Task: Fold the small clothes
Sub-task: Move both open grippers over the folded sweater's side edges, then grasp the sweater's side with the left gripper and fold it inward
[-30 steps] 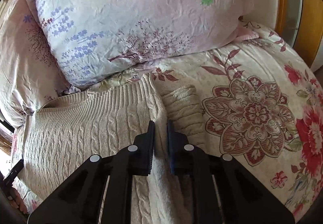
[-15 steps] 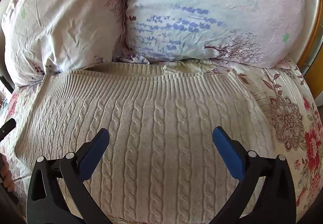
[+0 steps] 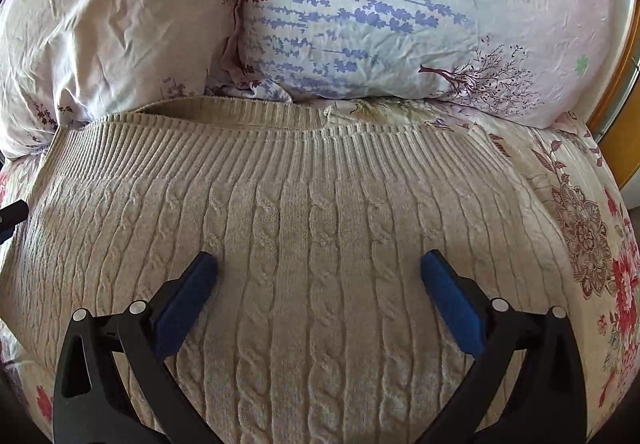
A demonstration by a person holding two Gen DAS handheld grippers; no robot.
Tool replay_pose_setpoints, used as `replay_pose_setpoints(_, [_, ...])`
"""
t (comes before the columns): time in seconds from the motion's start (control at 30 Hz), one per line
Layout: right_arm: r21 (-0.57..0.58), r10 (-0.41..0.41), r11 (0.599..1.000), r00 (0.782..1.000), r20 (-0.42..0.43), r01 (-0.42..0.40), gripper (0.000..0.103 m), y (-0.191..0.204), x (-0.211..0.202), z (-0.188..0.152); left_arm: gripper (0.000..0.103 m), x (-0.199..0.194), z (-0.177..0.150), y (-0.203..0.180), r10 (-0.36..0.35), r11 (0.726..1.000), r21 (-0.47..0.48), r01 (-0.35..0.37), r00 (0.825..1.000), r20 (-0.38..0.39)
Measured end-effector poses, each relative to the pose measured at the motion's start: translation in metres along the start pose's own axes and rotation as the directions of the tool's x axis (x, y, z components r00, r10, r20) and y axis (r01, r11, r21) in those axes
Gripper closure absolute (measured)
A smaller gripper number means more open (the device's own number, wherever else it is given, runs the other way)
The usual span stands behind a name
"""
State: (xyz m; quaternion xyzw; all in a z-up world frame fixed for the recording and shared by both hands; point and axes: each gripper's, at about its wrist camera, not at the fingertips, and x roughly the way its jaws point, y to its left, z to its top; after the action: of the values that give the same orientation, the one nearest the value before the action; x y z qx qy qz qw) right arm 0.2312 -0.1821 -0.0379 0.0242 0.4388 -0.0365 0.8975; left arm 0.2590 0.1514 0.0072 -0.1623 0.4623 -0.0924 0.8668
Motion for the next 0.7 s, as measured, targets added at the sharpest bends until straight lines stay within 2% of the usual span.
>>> replay_pose_setpoints(0.1, [-0.004, 0.011, 1.000, 1.000, -0.003, -0.011, 0.001, 0.001, 0.000, -0.003, 0.033, 0.000, 0.004, 0.001, -0.010, 1.000, 0.005, 0.010, 1.000, -0.017])
replay_pose_setpoints(0.13, [-0.006, 0.014, 1.000, 1.000, -0.002, -0.014, 0.001, 0.002, 0.001, -0.003, 0.044, 0.000, 0.005, 0.002, -0.040, 0.999, 0.000, 0.040, 0.999, -0.029])
replay_pose_setpoints(0.17, [-0.011, 0.015, 1.000, 1.000, -0.001, -0.015, 0.001, 0.003, 0.001, -0.003, 0.055, 0.003, 0.005, 0.004, -0.109, 0.994, -0.027, 0.107, 0.992, -0.061])
replay_pose_setpoints(0.2, [-0.016, 0.016, 1.000, 1.000, 0.000, -0.016, 0.001, 0.002, 0.003, -0.002, 0.055, 0.004, 0.006, 0.006, -0.141, 0.989, -0.057, 0.137, 0.988, -0.069])
replay_pose_setpoints(0.37, [-0.037, 0.007, 0.999, 1.000, 0.010, -0.007, 0.001, 0.006, 0.001, -0.003, 0.055, 0.002, 0.002, 0.004, -0.148, 0.987, -0.066, 0.144, 0.987, -0.063])
replay_pose_setpoints(0.5, [-0.083, -0.038, 0.996, 0.998, 0.040, 0.041, 0.001, 0.016, -0.003, -0.005, 0.054, 0.004, 0.000, 0.000, -0.191, 0.977, -0.107, 0.184, 0.980, -0.063])
replay_pose_setpoints(0.57, [-0.108, -0.063, 0.992, 0.996, 0.058, 0.069, 0.001, 0.023, -0.005, -0.006, 0.050, 0.006, -0.002, -0.006, -0.193, 0.977, -0.103, 0.186, 0.979, -0.065])
replay_pose_setpoints(0.63, [-0.093, -0.042, 0.995, 0.998, 0.043, 0.046, 0.001, 0.021, -0.003, -0.005, 0.047, 0.006, -0.003, -0.016, -0.176, 0.983, -0.072, 0.171, 0.982, -0.066])
replay_pose_setpoints(0.7, [-0.051, 0.016, 0.999, 1.000, 0.006, -0.015, 0.001, 0.011, 0.002, -0.002, 0.047, 0.006, -0.005, -0.025, -0.178, 0.983, -0.049, 0.174, 0.981, -0.074])
